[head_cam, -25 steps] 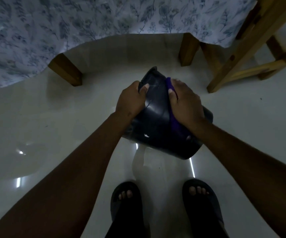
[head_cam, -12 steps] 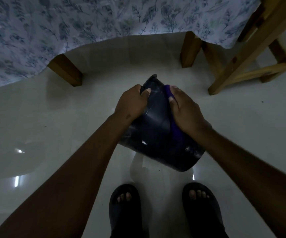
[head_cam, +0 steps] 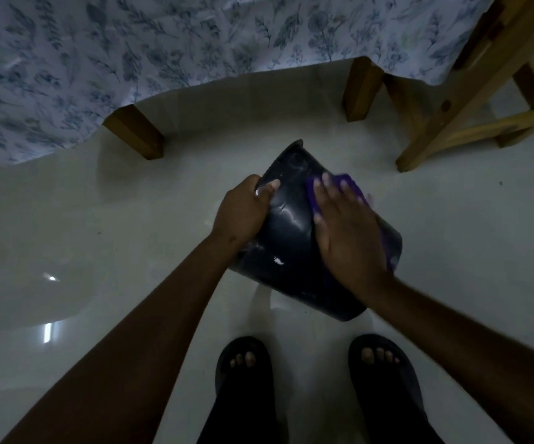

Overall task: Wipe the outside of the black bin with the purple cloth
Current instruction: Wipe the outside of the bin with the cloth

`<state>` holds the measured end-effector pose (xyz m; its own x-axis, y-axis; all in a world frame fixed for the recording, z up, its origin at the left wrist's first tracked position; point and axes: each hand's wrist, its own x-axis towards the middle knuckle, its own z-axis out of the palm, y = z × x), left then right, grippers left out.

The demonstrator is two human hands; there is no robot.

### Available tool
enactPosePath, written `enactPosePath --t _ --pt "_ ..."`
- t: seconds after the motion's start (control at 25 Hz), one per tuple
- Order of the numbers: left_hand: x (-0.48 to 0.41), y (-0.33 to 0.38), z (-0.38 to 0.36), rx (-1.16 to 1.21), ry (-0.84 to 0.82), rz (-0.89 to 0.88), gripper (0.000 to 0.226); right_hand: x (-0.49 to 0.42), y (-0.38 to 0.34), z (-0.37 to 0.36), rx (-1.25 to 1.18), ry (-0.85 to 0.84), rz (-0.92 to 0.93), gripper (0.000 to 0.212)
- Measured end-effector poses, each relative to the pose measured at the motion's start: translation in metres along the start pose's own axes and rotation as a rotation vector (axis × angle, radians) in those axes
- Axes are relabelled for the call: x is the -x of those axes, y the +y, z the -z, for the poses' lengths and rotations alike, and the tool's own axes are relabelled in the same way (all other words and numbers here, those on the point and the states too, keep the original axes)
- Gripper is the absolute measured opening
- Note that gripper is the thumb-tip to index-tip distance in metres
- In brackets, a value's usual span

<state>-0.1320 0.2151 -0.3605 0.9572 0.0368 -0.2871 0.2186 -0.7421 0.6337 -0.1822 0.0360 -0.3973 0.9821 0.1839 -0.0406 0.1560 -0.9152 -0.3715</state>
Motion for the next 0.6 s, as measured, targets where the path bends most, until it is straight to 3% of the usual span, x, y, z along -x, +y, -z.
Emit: enactPosePath --t 0.16,0.24,0.4,0.48,0.6 --pt "-0.019 0.008 -0.005 -0.016 -0.026 -0.058 0.029 0.013 -0.007 0.0 0.005 0.015 0.068 0.055" --pt "-0.026 0.012 -0.005 -0.033 -0.024 -0.082 0.03 -0.027 0.007 0.002 -0.103 0.065 -0.052 0.051" --pt "-0.029 0.015 -0.005 -0.049 0.0 -0.06 0.036 -0.086 0.042 0.002 -0.442 -0.121 -0.329 0.051" --pt "-0.032 0.016 -0.006 -0.102 -0.025 -0.02 0.036 -0.064 0.03 0.003 -0.376 -0.056 -0.31 0.05" --pt "-0.044 0.032 -0.011 -0.157 -0.042 0.013 0.033 -0.002 0.001 0.0 -0.111 0.04 -0.079 0.054"
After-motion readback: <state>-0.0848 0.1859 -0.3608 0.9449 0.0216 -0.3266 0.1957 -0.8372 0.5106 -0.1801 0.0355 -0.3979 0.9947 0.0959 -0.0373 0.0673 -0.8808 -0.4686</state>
